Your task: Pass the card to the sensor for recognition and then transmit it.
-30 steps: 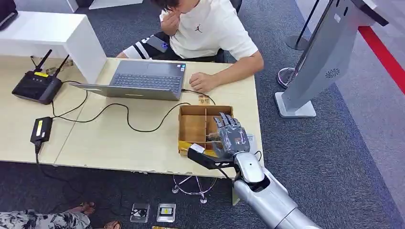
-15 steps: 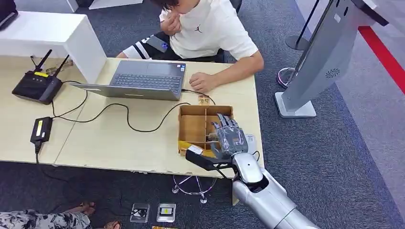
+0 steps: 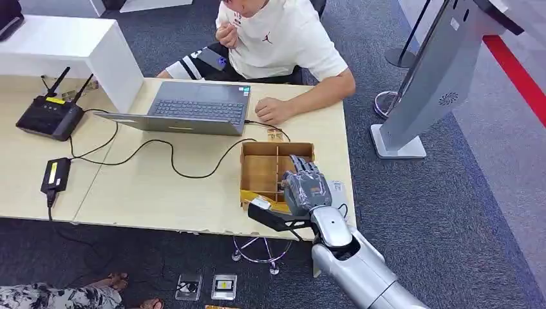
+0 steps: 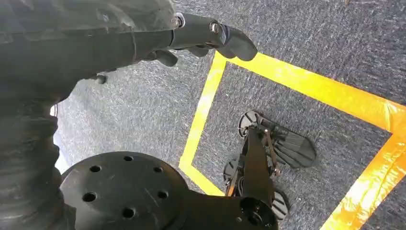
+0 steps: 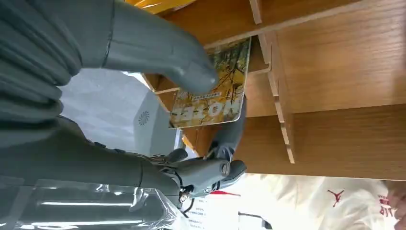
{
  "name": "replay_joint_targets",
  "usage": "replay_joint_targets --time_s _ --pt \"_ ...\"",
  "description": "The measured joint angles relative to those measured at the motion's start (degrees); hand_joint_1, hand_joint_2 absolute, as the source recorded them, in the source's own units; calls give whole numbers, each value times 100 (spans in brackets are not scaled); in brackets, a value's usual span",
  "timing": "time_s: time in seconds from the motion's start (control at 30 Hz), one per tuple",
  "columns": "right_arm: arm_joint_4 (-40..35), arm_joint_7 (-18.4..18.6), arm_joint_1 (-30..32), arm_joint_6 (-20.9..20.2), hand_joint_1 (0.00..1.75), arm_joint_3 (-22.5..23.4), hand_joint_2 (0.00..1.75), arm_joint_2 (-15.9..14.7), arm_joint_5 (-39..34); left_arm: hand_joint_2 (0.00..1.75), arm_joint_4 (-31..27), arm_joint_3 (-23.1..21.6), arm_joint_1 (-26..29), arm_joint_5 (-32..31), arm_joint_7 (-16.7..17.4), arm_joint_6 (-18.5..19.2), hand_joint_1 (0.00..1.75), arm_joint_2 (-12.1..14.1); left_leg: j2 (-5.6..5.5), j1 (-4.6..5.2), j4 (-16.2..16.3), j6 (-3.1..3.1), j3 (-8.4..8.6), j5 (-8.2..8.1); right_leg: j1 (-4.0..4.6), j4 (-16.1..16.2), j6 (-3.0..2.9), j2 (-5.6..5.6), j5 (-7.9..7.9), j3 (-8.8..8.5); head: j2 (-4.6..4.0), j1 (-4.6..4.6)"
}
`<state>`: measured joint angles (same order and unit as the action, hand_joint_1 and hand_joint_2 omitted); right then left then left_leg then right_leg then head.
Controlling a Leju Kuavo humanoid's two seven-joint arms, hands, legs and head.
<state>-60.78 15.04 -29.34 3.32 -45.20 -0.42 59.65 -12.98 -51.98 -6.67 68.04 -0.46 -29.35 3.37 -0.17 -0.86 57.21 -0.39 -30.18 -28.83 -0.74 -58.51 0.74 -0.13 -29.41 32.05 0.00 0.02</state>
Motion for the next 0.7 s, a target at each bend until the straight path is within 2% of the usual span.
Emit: replay_joint_targets --time_s 0.43,0.53,0.6,0.63,0.67,0.7 --pt "11 -2 -1 -37 86 -9 175 46 -11 175 0 0 0 15 11 -35 0 -26 0 0 0 0 0 0 0 0 0 0 0 0 -2 0" --pt "11 0 -1 -39 99 -9 175 48 -7 175 0 0 0 20 28 -57 0 -31 0 0 0 0 0 0 0 0 0 0 0 0 0 0" --pt "11 2 -1 -57 138 -11 175 50 -4 175 0 0 0 22 48 -70 0 -33 0 0 0 0 0 0 0 0 0 0 0 0 -2 2" --pt "11 2 -1 -70 138 -13 175 57 -4 175 0 0 0 24 52 -81 0 -33 0 0 0 0 0 0 0 0 0 0 0 0 0 0" --pt "13 4 -1 -74 159 -15 175 68 -4 175 0 0 0 24 59 -98 0 -33 0 0 0 0 0 0 0 0 0 1 0 0 -2 0" --pt "13 7 -1 -81 161 -17 175 83 0 175 0 0 0 28 66 -114 0 -37 0 0 0 0 0 0 0 0 0 1 0 0 -2 0"
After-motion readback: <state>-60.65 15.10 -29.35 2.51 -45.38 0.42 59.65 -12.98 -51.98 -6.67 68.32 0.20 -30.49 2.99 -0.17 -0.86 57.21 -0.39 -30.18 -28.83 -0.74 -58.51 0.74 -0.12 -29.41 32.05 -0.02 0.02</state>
